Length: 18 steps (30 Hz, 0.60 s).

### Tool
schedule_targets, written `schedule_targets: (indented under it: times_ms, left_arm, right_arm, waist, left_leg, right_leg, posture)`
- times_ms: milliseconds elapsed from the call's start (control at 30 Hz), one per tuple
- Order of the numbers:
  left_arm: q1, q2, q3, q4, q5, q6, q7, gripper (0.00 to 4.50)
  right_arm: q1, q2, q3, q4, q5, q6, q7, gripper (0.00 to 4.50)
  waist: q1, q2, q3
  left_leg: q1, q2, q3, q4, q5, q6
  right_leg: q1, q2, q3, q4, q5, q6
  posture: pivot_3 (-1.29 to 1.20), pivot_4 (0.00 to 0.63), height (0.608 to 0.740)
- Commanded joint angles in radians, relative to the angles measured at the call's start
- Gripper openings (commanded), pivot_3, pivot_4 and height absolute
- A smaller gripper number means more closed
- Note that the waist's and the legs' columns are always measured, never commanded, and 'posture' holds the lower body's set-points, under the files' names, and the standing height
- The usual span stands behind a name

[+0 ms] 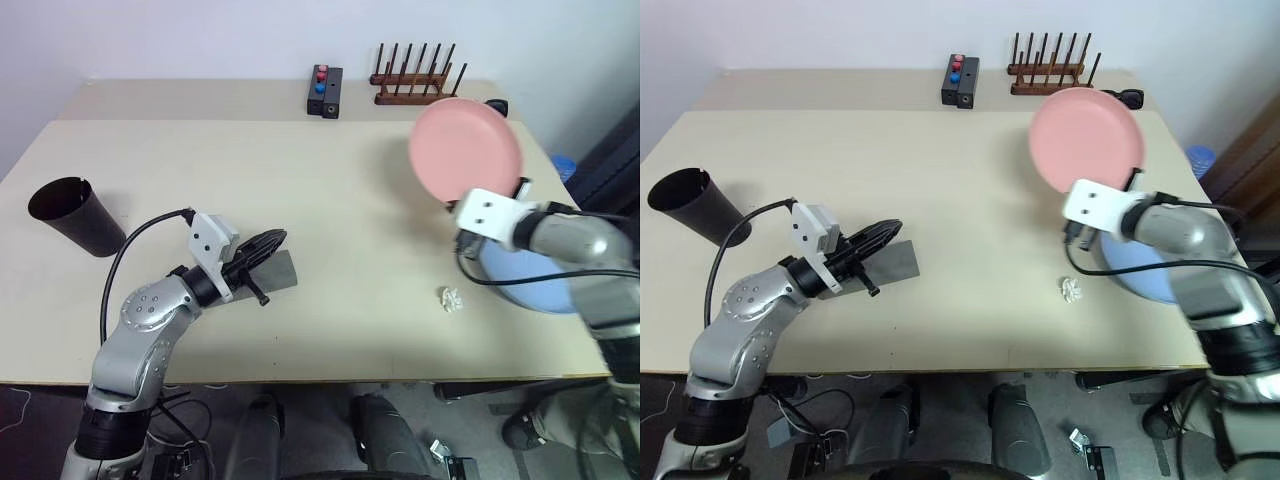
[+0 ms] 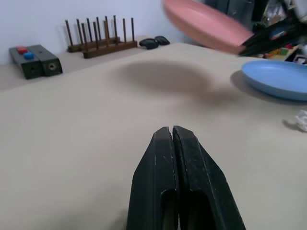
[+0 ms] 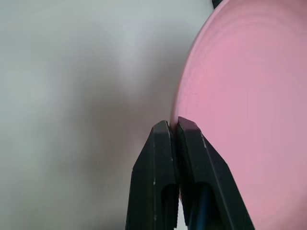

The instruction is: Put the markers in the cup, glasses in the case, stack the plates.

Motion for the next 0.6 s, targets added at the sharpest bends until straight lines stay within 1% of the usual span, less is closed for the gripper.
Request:
schedule_targets:
  times_ms: [33, 133, 233, 333, 400, 433, 467, 600]
  left_arm:
    - [-0.033, 0.001, -0.013, 0.036, 0.006, -0.046, -0.035, 0.0]
    - [-0.058, 0.001, -0.031, 0.076, 0.006, -0.072, -0.07, 0.0]
    - [-0.083, -0.004, -0.047, 0.108, 0.01, -0.099, -0.099, 0.0]
    - [-0.102, -0.009, -0.058, 0.134, 0.009, -0.124, -0.122, 0.0]
    - [-0.101, -0.011, -0.062, 0.136, 0.004, -0.131, -0.136, 0.0]
    - [-0.096, -0.009, -0.063, 0.132, -0.004, -0.126, -0.145, 0.0]
    - [-0.088, 0.0, -0.066, 0.119, -0.024, -0.104, -0.166, 0.0]
    - [-0.056, 0.042, -0.081, 0.065, -0.084, -0.034, -0.244, 0.0]
  right_arm:
    - [0.137, -0.106, -0.194, -0.083, 0.068, 0.042, 0.115, 0.06]
    - [0.334, -0.149, -0.338, -0.15, 0.103, 0.076, 0.218, 0.06]
    - [0.452, -0.155, -0.4, -0.189, 0.122, 0.119, 0.272, 0.06]
    - [0.467, -0.145, -0.393, -0.199, 0.124, 0.169, 0.255, 0.94]
    - [0.472, -0.137, -0.383, -0.221, 0.134, 0.175, 0.256, 1.9]
    - [0.474, -0.13, -0.38, -0.238, 0.144, 0.176, 0.258, 2.5]
    - [0.464, -0.115, -0.374, -0.258, 0.168, 0.176, 0.258, 2.95]
    - [0.376, -0.023, -0.328, -0.332, 0.329, 0.306, 0.242, 2.95]
  waist:
    - [0.008, 0.0, 0.0]
    - [0.012, 0.0, 0.0]
    - [0.007, 0.001, -0.001]
    - [0.003, 0.001, -0.001]
    - [0.004, 0.001, -0.001]
    - [0.006, 0.001, -0.001]
    - [0.007, 0.001, -0.001]
    - [0.006, 0.001, -0.001]
  left_leg:
    - [0.0, 0.0, 0.0, 0.0, 0.0, 0.0]
    - [0.001, 0.0, 0.0, 0.001, 0.0, 0.0]
    - [0.003, 0.0, 0.001, 0.002, 0.0, 0.0]
    - [0.004, 0.0, 0.001, 0.004, 0.0, 0.0]
    - [0.004, 0.0, 0.001, 0.007, -0.001, 0.002]
    - [0.004, 0.0, 0.001, 0.008, -0.002, 0.002]
    - [0.004, 0.0, 0.001, 0.009, -0.002, 0.003]
    - [0.005, 0.0, 0.001, 0.011, -0.004, 0.004]
  right_leg:
    - [0.0, 0.0, 0.0, 0.0, 0.0, 0.0]
    - [0.001, 0.0, 0.0, 0.0, 0.0, 0.0]
    - [0.003, 0.0, 0.001, 0.0, -0.001, -0.001]
    - [0.005, 0.0, 0.001, 0.0, -0.001, -0.002]
    - [0.006, 0.0, 0.001, 0.001, -0.001, -0.002]
    - [0.007, 0.0, 0.001, 0.0, -0.001, -0.002]
    - [0.008, 0.0, 0.001, 0.0, -0.001, -0.002]
    - [0.009, 0.0, 0.001, -0.001, -0.001, -0.002]
  posture:
    - [0.0, 0.15, 0.74]
    - [0.0, 0.15, 0.74]
    - [0.0, 0.15, 0.74]
    - [0.0, 0.15, 0.74]
    - [0.0, 0.15, 0.74]
    - [0.0, 0.15, 0.74]
    - [0.0, 0.15, 0.74]
    - [0.0, 0.15, 0.74]
